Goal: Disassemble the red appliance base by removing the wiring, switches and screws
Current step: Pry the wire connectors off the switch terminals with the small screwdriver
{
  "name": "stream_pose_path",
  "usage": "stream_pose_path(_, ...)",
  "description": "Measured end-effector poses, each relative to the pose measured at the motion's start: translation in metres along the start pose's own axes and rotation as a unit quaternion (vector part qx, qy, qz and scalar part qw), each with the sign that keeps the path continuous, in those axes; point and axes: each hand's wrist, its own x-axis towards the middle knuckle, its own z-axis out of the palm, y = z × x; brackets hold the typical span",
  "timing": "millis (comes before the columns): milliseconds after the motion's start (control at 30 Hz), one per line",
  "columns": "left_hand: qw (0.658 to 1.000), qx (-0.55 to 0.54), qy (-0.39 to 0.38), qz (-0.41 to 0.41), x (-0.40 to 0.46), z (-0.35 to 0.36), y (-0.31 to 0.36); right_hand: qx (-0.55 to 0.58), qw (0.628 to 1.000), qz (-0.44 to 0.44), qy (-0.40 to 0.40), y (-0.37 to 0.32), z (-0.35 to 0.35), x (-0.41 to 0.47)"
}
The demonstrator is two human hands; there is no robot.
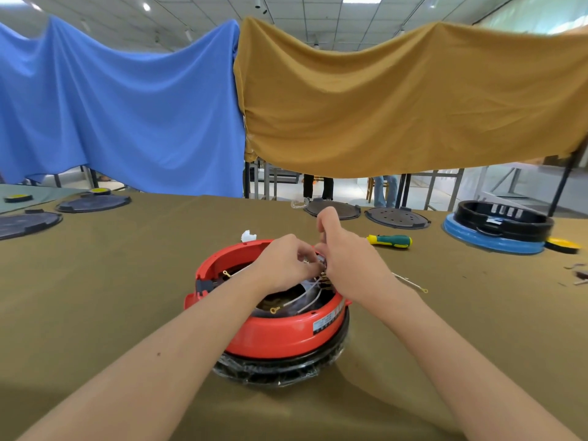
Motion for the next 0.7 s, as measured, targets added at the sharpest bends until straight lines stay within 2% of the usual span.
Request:
stream_pose_path(467, 1.0, 0.016, 0.019, -0.014, 0.0024, 0.0026, -0.0033, 0.049, 0.998, 0.027, -0.004, 0.0067, -0.0006, 0.0052)
stream_pose_path(700, 1.0, 0.021, 0.018, -0.009, 0.0021, 0.0028, -0.0025, 0.088, 0.993, 0.072, -0.003, 0.0054, -0.009, 0.0061)
